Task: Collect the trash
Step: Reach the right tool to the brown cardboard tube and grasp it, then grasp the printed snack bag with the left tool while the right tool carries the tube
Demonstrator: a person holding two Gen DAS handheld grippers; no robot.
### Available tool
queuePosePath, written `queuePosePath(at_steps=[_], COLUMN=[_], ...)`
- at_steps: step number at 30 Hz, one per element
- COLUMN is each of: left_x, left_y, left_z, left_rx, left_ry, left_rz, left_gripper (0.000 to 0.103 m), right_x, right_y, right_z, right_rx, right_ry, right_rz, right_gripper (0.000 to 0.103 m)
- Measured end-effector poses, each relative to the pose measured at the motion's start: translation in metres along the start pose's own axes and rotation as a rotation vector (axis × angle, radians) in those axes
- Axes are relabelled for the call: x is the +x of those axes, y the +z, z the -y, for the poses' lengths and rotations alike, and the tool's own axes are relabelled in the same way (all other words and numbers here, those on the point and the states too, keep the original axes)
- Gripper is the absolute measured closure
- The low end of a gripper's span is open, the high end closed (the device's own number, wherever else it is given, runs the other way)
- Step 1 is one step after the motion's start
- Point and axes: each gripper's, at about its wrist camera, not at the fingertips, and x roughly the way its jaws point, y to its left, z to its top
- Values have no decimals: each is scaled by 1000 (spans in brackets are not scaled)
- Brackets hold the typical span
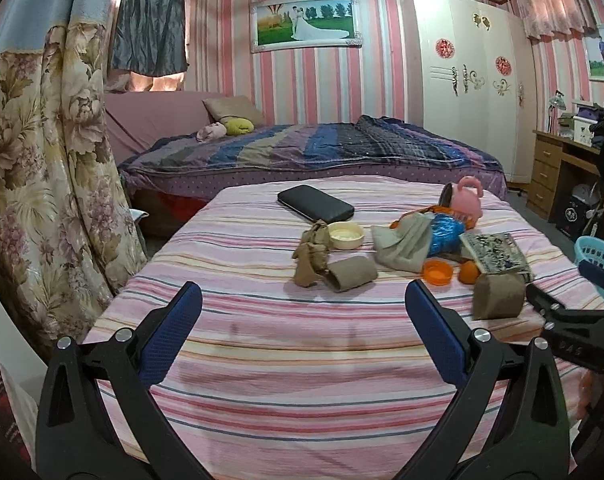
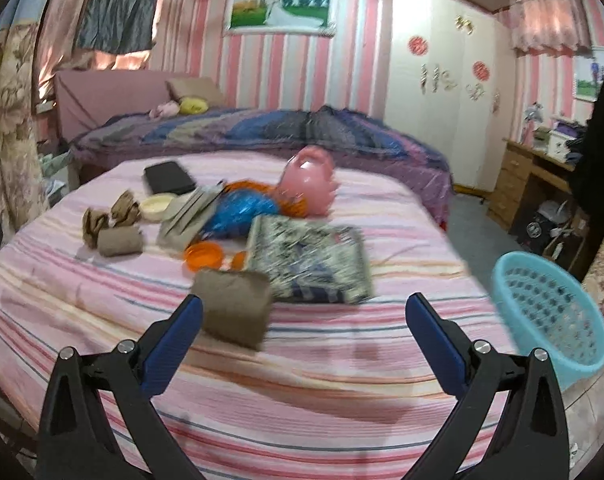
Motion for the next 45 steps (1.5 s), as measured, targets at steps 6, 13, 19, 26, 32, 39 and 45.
queuePosePath(at_steps=[6, 13, 19, 26, 32, 39, 45], left_x=[14, 22, 27, 31, 40, 58, 87], left_y=[-4, -6, -1, 3, 8, 11, 5], left_z=[-14, -19, -12, 14, 56, 110, 149], left_rx=[-5, -7, -22, -4, 10, -6, -26], left_ry=[14, 31, 7, -23, -82, -184, -244], left_rz=[-25, -39, -51, -58, -83, -126, -226], left_gripper=[5, 5, 5, 5, 5, 5, 5], right_x=[27, 44, 50, 30, 14, 10, 10], right_y=[-3, 0, 0, 6, 9, 3, -2], right_z=[-19, -21, -25, -2, 47, 116, 157], right_rx=[-12, -3, -20, -3, 16, 71, 102], right_ry=[32, 70, 161, 194, 139, 42, -13], right_rz=[-62, -112, -143, -90, -57, -58, -58], right_gripper=[4, 6, 45, 47, 47, 47, 47])
